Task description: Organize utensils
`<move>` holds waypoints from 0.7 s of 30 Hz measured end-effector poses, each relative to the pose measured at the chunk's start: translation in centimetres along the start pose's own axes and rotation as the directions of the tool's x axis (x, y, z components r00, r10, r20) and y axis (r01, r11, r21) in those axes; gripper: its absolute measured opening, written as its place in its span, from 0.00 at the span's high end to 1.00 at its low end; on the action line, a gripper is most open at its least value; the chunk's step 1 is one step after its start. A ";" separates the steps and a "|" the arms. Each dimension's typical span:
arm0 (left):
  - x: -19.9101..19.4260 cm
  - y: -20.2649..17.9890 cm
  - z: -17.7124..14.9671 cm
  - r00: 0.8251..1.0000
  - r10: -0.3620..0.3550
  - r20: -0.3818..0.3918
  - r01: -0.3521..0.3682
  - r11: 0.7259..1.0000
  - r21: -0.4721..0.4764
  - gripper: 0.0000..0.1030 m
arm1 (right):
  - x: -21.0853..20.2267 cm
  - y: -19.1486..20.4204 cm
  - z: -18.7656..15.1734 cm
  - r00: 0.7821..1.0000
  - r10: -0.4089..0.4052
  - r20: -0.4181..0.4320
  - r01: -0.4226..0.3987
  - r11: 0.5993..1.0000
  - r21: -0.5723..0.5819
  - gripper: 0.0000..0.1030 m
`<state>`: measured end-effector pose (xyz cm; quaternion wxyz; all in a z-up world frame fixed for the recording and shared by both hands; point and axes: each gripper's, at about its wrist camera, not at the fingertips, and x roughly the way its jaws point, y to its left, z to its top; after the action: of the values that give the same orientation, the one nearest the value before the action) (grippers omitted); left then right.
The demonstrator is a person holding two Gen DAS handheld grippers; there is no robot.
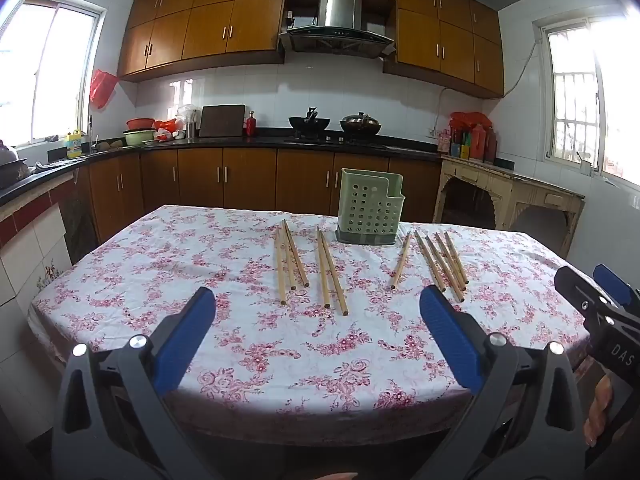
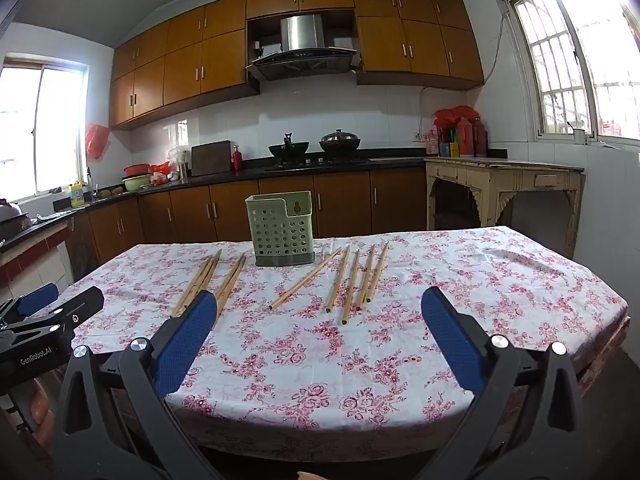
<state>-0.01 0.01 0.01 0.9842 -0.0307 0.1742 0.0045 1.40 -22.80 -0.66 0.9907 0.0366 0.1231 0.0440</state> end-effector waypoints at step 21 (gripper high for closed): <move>0.0 0.0 0.0 1.000 0.001 -0.005 -0.001 1.000 0.001 0.04 | -0.1 0.0 0.1 1.000 0.001 -0.001 -0.001 1.000 0.004 0.02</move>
<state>0.02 0.02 -0.01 0.9838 -0.0302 0.1765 0.0049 1.35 -22.86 -0.56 0.9906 0.0386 0.1238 0.0445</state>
